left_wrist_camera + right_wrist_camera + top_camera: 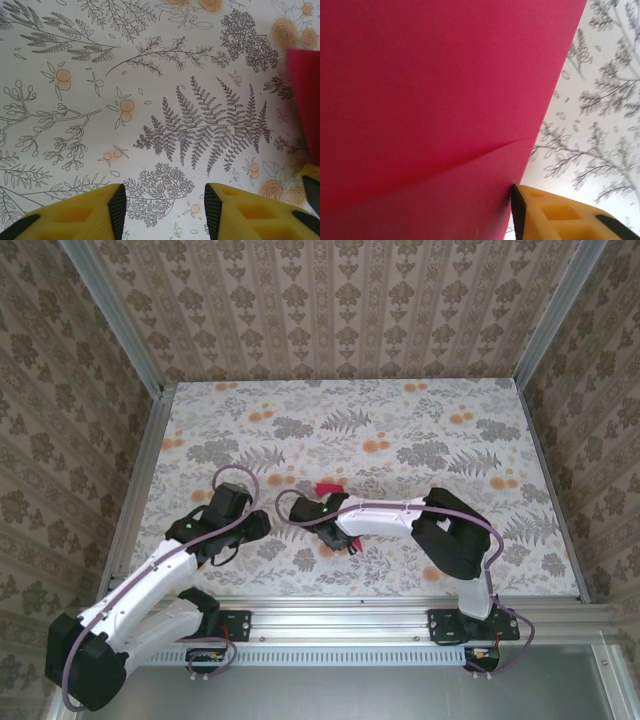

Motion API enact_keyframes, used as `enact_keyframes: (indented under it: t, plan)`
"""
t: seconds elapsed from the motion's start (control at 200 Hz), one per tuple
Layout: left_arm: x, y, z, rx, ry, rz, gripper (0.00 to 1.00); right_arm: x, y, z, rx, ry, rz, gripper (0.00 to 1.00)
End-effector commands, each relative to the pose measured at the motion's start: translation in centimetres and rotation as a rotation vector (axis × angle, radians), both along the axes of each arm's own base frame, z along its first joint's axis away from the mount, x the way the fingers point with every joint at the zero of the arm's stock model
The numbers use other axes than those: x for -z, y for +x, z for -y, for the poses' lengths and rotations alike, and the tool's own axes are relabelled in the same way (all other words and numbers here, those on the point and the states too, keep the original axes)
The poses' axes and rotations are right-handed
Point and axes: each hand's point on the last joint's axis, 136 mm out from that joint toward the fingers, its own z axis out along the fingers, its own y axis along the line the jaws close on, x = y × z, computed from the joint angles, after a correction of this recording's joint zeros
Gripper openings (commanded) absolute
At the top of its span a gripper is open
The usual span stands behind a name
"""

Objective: Fold a paper plane with a square sheet of paper (pick it up from the middle)
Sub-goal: Turn over the paper at the center of the table.

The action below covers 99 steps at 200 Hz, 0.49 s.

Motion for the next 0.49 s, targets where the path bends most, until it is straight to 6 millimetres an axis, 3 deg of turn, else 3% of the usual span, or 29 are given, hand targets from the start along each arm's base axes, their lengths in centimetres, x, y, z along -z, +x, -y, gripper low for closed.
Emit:
enact_keyframes:
  t: [0.0, 0.06, 0.13, 0.265, 0.36, 0.405, 0.49]
  plan:
    - [-0.2, -0.1, -0.8, -0.032, 0.015, 0.000, 0.48, -1.0, -0.9, -1.7, -0.002, 0.098, -0.061, 0.51]
    - [-0.1, -0.2, -0.7, -0.029, 0.012, -0.005, 0.48, -1.5, -1.4, -2.4, -0.013, 0.148, -0.083, 0.60]
    - [-0.1, -0.2, -0.7, -0.026, 0.008, -0.007, 0.48, -2.3, -1.8, -2.9, -0.019, 0.193, -0.095, 0.63]
    - [-0.3, -0.1, -0.2, -0.005, -0.008, -0.005, 0.48, -5.1, -2.5, -4.0, -0.032, 0.367, -0.082, 0.75]
    - [-0.4, 0.0, 1.0, 0.043, -0.040, -0.007, 0.48, -7.1, -2.5, -3.6, -0.014, 0.498, -0.056, 0.76]
    - [-0.3, 0.1, 1.6, 0.066, -0.059, -0.014, 0.48, -7.5, -2.5, -3.2, 0.001, 0.565, -0.060, 0.71]
    - [0.0, 0.2, 3.2, 0.118, -0.095, -0.032, 0.48, -7.7, -1.5, -3.1, 0.056, 0.775, -0.094, 0.42]
